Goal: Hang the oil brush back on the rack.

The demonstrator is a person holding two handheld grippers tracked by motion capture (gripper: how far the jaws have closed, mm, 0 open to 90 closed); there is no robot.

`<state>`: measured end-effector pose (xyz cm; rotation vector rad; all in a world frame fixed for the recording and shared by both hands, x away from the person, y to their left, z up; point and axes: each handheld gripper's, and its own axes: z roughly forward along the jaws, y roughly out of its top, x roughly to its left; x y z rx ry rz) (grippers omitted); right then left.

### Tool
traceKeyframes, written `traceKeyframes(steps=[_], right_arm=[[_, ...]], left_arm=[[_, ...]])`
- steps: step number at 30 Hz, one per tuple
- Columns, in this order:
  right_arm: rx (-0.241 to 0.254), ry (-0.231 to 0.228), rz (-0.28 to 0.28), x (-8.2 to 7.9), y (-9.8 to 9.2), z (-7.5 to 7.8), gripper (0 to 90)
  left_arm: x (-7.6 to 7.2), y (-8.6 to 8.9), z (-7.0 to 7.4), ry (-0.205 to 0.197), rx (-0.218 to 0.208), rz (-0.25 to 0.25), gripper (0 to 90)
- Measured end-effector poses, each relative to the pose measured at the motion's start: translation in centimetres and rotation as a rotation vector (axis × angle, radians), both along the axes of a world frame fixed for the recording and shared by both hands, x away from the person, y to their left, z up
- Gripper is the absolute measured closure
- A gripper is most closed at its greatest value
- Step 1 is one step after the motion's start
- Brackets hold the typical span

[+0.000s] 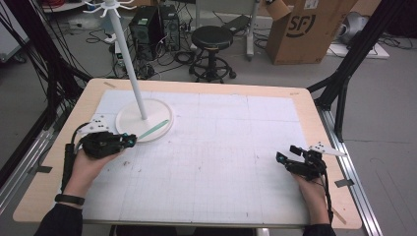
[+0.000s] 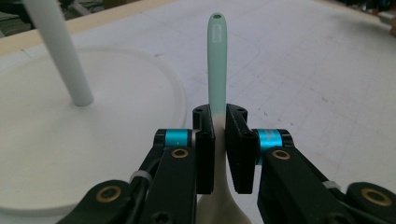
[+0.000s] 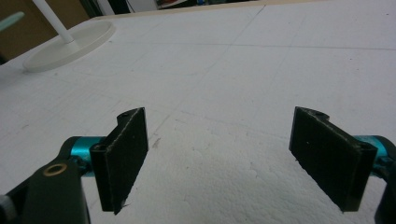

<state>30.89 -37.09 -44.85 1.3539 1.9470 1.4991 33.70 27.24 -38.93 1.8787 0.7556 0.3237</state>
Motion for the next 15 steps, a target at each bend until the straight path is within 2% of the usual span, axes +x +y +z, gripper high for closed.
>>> traceKeyframes(steps=[9,11,15], right_arm=[[-0.001,0.004,-0.003,-0.1,0.0,0.0,18.7],[-0.001,0.004,-0.003,-0.1,0.0,0.0,18.7],[-0.002,0.004,-0.002,-0.1,0.0,0.0,18.7]], left_arm=[[-1.0,2.7,4.4,-0.046,-0.056,0.054,82.5],[-1.3,3.4,5.8,-0.065,-0.07,0.064,82.5],[-1.7,4.3,8.5,-0.098,-0.068,0.078,82.5]])
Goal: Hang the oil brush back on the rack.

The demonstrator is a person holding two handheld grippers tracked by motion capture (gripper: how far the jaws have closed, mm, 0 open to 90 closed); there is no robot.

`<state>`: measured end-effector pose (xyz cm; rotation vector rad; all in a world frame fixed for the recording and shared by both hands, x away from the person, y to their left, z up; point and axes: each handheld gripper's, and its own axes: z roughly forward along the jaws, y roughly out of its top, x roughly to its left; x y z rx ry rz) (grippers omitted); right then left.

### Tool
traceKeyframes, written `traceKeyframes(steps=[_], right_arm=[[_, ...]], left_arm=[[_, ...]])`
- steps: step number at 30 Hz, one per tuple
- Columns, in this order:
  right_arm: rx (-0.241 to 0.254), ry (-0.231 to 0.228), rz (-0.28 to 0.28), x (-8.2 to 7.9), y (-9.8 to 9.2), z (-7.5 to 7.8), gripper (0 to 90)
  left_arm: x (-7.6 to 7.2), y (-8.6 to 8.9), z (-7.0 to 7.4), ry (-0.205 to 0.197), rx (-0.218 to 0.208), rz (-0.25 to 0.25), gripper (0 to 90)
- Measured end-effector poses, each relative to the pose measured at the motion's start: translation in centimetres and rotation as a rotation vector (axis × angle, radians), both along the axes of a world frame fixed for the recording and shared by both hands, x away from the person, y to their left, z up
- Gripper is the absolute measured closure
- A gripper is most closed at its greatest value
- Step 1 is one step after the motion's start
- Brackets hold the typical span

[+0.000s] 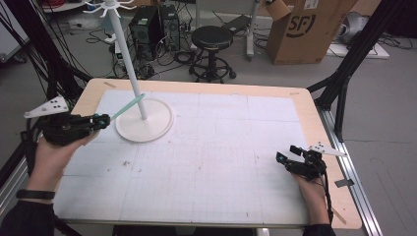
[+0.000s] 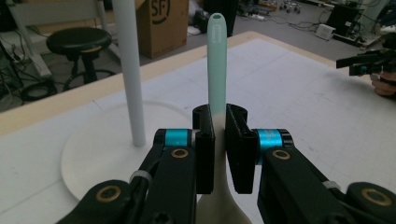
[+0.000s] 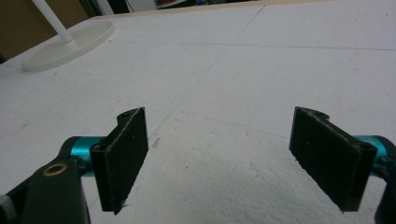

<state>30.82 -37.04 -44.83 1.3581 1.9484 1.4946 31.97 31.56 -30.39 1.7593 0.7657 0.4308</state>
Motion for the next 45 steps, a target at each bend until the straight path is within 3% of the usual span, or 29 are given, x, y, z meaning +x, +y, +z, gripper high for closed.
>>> traceKeyframes(steps=[8,21,31,45], right_arm=[[0.001,-0.003,-0.002,0.0,0.0,0.0,18.8],[-0.001,-0.002,-0.002,0.0,0.0,0.0,18.8],[0.003,0.001,-0.001,0.0,0.0,0.0,18.8],[0.002,0.0,0.001,0.0,0.0,0.0,18.8]], left_arm=[[-0.7,1.7,4.8,-0.065,0.012,0.043,82.5],[-1.1,3.1,10.2,-0.13,-0.021,0.097,82.5],[-1.4,3.2,12.6,-0.159,-0.033,0.111,82.5],[-1.5,4.1,14.4,-0.184,-0.043,0.141,82.5]])
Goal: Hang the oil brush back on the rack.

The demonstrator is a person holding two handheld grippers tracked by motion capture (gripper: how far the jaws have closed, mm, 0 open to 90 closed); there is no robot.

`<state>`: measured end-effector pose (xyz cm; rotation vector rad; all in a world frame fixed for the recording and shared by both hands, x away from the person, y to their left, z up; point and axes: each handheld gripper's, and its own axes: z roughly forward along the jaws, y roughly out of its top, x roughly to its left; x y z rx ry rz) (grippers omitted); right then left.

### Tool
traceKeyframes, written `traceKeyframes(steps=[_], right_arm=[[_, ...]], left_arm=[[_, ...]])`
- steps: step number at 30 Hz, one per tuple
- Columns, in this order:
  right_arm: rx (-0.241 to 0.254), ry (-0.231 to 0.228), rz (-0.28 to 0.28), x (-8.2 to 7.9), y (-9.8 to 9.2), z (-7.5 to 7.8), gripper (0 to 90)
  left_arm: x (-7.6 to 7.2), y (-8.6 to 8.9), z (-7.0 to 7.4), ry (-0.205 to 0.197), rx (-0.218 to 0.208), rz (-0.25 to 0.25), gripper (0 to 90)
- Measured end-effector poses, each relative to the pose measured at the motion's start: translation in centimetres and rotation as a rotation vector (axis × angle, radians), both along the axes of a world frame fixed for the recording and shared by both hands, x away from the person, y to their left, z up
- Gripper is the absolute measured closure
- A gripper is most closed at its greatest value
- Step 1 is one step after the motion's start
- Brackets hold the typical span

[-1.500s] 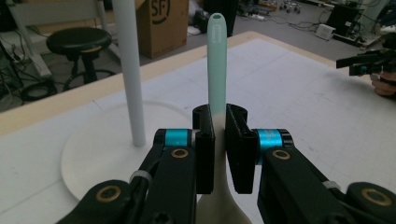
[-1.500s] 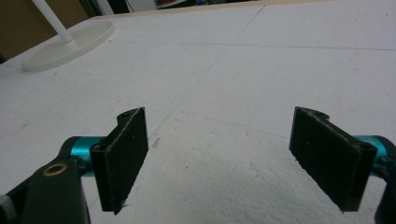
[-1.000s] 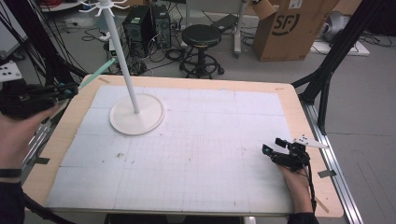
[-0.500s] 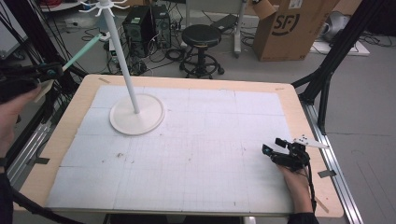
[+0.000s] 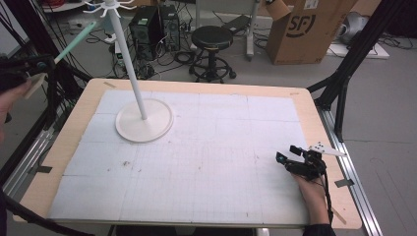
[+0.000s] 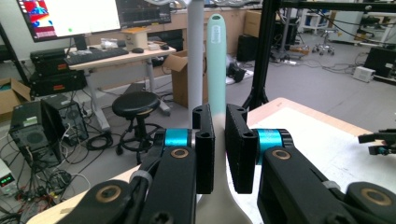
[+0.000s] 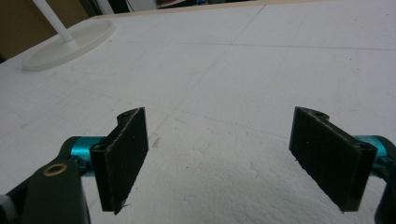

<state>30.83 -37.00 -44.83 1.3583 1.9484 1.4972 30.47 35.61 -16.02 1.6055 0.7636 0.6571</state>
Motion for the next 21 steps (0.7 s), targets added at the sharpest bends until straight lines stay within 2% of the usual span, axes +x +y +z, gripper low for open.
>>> traceKeyframes(steps=[8,21], right_arm=[[-0.001,0.0,0.0,0.0,0.0,0.0,18.8],[-0.004,-0.003,0.002,0.0,0.0,0.0,18.8]], left_arm=[[0.1,0.2,0.3,-0.012,-0.011,0.003,82.5],[0.0,-1.2,1.7,-0.021,0.016,-0.02,82.5]])
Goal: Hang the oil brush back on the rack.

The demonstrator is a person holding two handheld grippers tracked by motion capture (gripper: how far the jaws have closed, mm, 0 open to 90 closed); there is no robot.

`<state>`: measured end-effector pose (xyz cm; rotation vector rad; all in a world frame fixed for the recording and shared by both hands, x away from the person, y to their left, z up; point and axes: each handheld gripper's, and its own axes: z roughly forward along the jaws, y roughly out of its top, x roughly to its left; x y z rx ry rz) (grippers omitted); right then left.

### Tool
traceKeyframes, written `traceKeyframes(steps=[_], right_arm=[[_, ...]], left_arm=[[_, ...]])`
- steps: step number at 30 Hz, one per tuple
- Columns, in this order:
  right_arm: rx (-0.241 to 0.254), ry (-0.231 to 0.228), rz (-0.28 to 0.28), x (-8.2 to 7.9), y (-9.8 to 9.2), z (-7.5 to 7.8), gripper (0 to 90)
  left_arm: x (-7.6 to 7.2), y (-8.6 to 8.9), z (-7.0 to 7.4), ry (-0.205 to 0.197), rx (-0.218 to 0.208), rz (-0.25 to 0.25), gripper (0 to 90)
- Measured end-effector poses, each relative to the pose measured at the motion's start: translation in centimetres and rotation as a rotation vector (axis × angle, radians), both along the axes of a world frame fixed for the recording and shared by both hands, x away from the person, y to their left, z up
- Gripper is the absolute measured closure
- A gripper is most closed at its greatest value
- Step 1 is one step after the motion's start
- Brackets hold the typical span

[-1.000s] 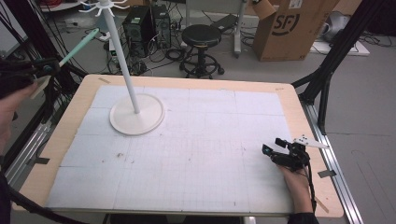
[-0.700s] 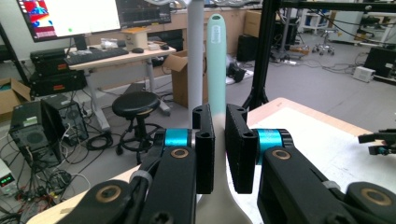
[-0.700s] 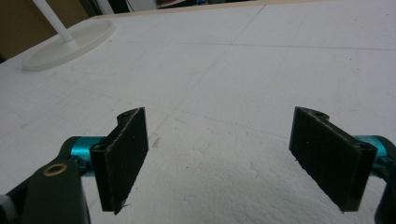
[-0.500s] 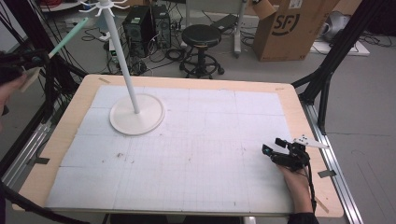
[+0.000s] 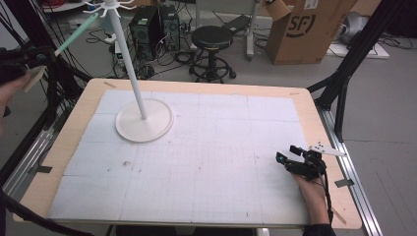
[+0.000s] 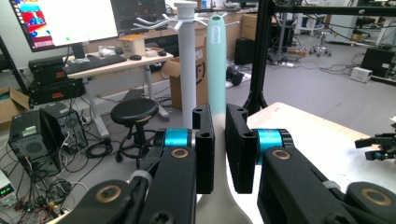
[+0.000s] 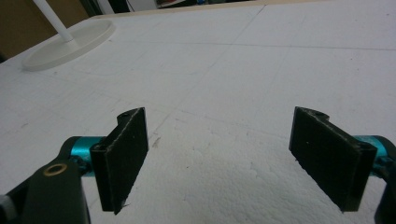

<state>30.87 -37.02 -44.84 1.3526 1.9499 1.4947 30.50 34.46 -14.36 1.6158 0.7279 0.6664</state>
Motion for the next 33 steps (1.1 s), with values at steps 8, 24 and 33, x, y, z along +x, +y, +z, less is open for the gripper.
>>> traceKeyframes(steps=[8,24,33], right_arm=[[0.0,0.0,0.001,0.0,0.01,0.0,18.8],[0.001,0.0,0.001,0.01,0.0,0.0,18.9],[0.003,0.002,0.001,-0.02,0.01,0.0,18.8]], left_arm=[[0.22,-0.4,0.09,0.007,0.012,-0.011,82.4],[0.48,-0.56,0.2,0.015,0.034,0.015,82.4],[0.77,-0.68,0.1,0.024,0.04,0.024,82.4]])
